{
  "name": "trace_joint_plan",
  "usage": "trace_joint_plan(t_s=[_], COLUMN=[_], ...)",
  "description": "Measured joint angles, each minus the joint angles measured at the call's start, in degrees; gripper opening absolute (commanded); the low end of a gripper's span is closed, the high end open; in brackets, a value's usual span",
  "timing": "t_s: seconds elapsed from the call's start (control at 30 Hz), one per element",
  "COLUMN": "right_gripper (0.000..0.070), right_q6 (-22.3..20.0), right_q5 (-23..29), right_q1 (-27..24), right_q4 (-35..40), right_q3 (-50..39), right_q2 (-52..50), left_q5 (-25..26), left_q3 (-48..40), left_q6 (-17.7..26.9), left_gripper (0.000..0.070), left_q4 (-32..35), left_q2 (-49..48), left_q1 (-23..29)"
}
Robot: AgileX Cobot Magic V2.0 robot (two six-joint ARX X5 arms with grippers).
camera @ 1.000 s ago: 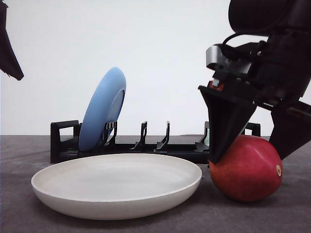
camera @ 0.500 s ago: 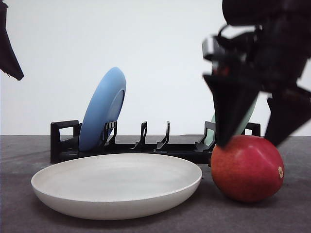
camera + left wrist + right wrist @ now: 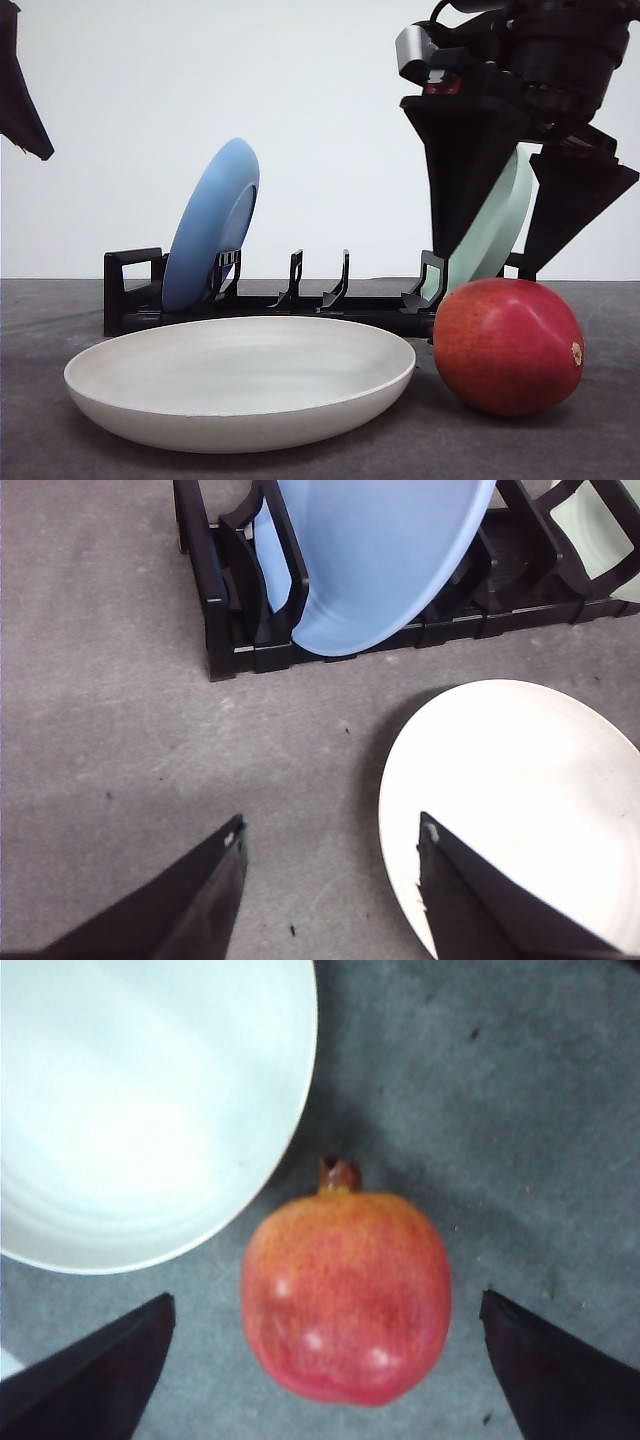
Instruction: Place pomegranate in white plate
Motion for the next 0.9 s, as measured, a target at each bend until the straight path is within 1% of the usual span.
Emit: trace_joint_plan(t_s=[0.13, 0.4, 0.47, 0.57, 0.63, 0.8, 0.9], right_gripper=[0.0633, 0.0628, 0.0604, 0.0518, 0.0487, 0.0486, 0.0489], right_q6=[-0.26, -0.29, -0.29, -0.29, -0.29, -0.39, -1.24], right_q5=[-0.05, -0.07, -0.07, -0.07, -0.05, -0.07, -0.08], right_q1=[0.01, 0.01, 0.01, 0.01, 0.01, 0.01, 0.01], right_q4=[1.36, 1.34, 1.33, 1.16, 1.13, 0.01, -2.53], right_q3=[0.02, 0.00, 0.00, 0.00, 0.00, 0.03, 0.74], right_q2=[1.36, 9.73, 10.74, 11.23, 11.25, 10.97, 10.53], left_q5=[0.00, 0.00, 0.00, 0.00, 0.00, 0.00, 0.00], left_q3=[0.00, 0.00, 0.00, 0.00, 0.00, 0.00, 0.00], left_q6=[-0.02, -0.02, -0.02, -0.02, -0.02, -0.02, -0.02], left_gripper=[0.0313, 0.0313, 0.0313, 0.0313, 0.0313, 0.0313, 0.0313], left_q4=[-0.01, 0.01, 0.00, -0.01, 0.01, 0.01, 0.01], left_q2=[0.00, 0.00, 0.00, 0.00, 0.00, 0.00, 0.00], left_q1=[0.00, 0.00, 0.00, 0.00, 0.00, 0.00, 0.00])
